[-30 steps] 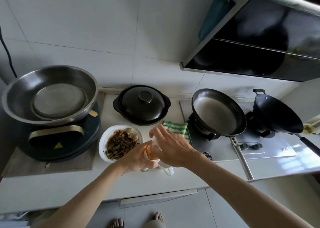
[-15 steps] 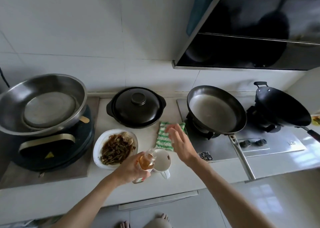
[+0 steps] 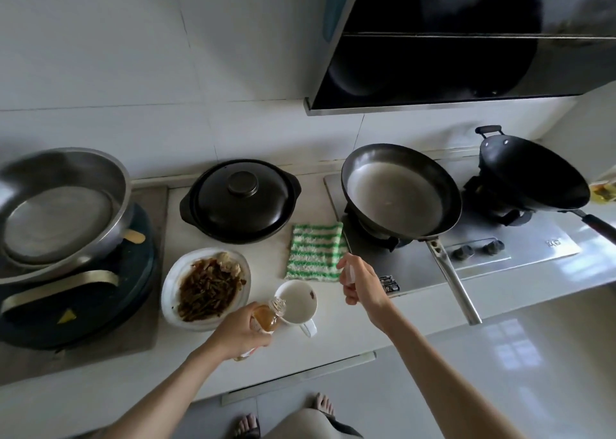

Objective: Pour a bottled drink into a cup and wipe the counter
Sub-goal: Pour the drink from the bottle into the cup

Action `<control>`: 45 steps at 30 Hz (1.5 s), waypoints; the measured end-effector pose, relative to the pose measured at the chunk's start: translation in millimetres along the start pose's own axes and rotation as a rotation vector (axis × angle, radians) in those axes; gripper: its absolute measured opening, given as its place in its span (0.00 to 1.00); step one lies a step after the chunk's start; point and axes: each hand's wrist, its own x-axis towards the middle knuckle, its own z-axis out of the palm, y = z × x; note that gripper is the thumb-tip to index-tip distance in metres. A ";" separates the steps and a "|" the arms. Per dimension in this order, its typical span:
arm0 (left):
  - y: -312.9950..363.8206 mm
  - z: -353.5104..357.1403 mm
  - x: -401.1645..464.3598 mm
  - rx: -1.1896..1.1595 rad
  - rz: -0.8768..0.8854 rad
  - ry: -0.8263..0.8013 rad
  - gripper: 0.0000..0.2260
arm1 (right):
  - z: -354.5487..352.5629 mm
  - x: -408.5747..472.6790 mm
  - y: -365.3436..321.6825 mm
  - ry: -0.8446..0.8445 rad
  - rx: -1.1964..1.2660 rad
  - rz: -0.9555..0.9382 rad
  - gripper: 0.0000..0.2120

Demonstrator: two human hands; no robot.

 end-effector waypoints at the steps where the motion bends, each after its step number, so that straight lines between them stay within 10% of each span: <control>1: 0.6 -0.4 1.0 0.021 -0.006 -0.009 0.20 | 0.5 0.3 1.9 -0.012 -0.005 0.011 0.08; 45: 31.9 -16.4 6.0 0.394 -0.064 -0.083 0.23 | 8.3 -5.9 25.7 -0.071 -0.069 0.051 0.13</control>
